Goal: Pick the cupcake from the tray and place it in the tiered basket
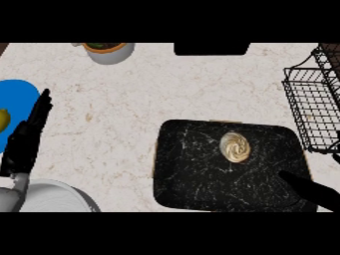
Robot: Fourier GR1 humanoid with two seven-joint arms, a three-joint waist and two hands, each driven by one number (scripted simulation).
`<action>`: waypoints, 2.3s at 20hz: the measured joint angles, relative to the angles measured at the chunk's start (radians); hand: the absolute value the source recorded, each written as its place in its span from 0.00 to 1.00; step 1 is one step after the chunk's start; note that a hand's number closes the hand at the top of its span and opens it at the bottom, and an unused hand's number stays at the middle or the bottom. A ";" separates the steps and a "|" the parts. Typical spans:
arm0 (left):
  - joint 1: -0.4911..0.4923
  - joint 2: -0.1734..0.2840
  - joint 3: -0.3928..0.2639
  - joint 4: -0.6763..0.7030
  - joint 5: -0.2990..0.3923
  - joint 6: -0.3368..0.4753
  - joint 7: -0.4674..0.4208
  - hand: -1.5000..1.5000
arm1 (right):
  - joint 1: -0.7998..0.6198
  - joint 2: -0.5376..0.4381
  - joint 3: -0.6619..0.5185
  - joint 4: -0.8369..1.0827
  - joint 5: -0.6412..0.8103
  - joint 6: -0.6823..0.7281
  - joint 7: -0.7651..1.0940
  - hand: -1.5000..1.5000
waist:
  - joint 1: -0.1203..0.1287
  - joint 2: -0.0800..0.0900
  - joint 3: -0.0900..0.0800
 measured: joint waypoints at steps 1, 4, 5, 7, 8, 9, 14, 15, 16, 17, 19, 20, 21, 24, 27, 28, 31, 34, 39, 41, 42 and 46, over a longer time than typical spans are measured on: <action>-0.007 0.000 0.001 0.005 -0.001 -0.004 0.000 0.50 | -0.009 -0.032 0.009 -0.027 0.004 0.041 0.059 0.00 | 0.003 0.001 0.000; -0.014 -0.003 -0.004 -0.009 -0.005 -0.006 0.018 0.50 | -0.068 -0.113 0.021 -0.095 0.001 0.157 0.239 0.00 | 0.017 0.003 0.002; -0.030 -0.007 -0.008 -0.010 -0.009 -0.005 0.033 0.50 | -0.101 -0.132 0.026 -0.105 -0.004 0.190 0.293 0.00 | 0.020 0.004 0.002; -0.037 -0.022 -0.011 0.007 -0.016 -0.006 0.023 0.50 | -0.171 -0.158 0.027 -0.115 -0.014 0.246 0.375 0.00 | 0.023 0.006 0.003; -0.047 -0.027 -0.010 0.018 -0.021 -0.007 0.024 0.50 | -0.207 -0.163 0.029 -0.117 -0.014 0.262 0.404 0.00 | 0.024 0.006 0.003; -0.053 -0.031 -0.006 0.030 -0.021 -0.009 0.018 0.50 | -0.244 -0.168 0.029 -0.110 -0.021 0.276 0.428 0.00 | 0.025 0.006 0.003; -0.059 -0.032 0.010 0.054 -0.024 -0.026 -0.002 0.50 | -0.359 -0.135 0.069 -0.017 -0.031 0.313 0.489 0.00 | 0.033 0.007 0.004; -0.053 -0.032 0.013 0.052 -0.022 -0.030 -0.005 0.50 | -0.375 -0.128 0.074 -0.002 -0.038 0.320 0.500 0.00 | 0.034 0.007 0.005; -0.048 -0.032 0.013 0.047 -0.022 -0.033 -0.007 0.50 | -0.390 -0.119 0.081 0.017 -0.041 0.325 0.509 0.00 | 0.036 0.006 0.005; -0.049 -0.036 0.011 0.044 -0.026 -0.030 -0.007 0.50 | -0.404 -0.109 0.093 0.037 -0.041 0.331 0.516 0.00 | 0.036 0.006 0.005; -0.057 -0.036 0.017 0.043 -0.024 -0.035 0.000 0.50 | -0.426 -0.093 0.106 0.073 -0.047 0.343 0.525 0.00 | 0.034 0.006 0.005; -0.053 -0.034 0.020 0.044 -0.025 -0.037 -0.002 0.50 | -0.436 -0.086 0.115 0.089 -0.044 0.348 0.528 0.00 | 0.033 0.006 0.005; -0.053 -0.032 0.022 0.041 -0.025 -0.039 0.003 0.50 | -0.451 -0.083 0.115 0.111 -0.050 0.355 0.531 0.00 | 0.034 0.005 0.005; -0.043 -0.045 0.018 0.036 -0.033 -0.033 0.002 0.50 | -0.478 -0.061 0.135 0.161 -0.047 0.372 0.534 0.00 | 0.032 0.004 0.005; -0.044 -0.057 0.019 0.050 -0.042 -0.030 -0.001 0.50 | -0.498 -0.031 0.158 0.195 -0.032 0.384 0.536 0.00 | 0.025 0.004 0.005; -0.046 -0.053 0.023 0.049 -0.041 -0.035 0.002 0.50 | -0.504 -0.021 0.164 0.208 -0.026 0.388 0.536 0.00 | 0.024 0.003 0.005; -0.033 -0.041 0.040 0.041 -0.034 -0.050 -0.001 0.50 | -0.499 0.001 0.182 0.215 0.002 0.399 0.536 0.00 | 0.020 0.001 0.006; -0.032 -0.038 0.049 0.042 -0.038 -0.056 0.001 0.50 | -0.478 0.012 0.207 0.206 0.039 0.414 0.536 0.00 | 0.014 0.000 0.006; -0.031 -0.045 0.054 0.035 -0.047 -0.057 0.006 0.50 | -0.499 0.038 0.215 0.241 0.101 0.439 0.537 0.00 | 0.014 0.000 0.006; -0.038 -0.052 0.049 0.026 -0.060 -0.048 0.024 0.50 | -0.497 0.045 0.218 0.237 0.125 0.450 0.537 0.00 | 0.011 0.000 0.006; -0.039 -0.059 0.049 0.032 -0.063 -0.046 0.022 0.50 | -0.495 0.051 0.222 0.237 0.139 0.455 0.537 0.00 | 0.010 0.000 0.006; -0.040 -0.061 0.061 0.043 -0.062 -0.056 0.012 0.50 | -0.499 0.105 0.228 0.260 0.195 0.471 0.536 0.00 | 0.011 0.001 0.005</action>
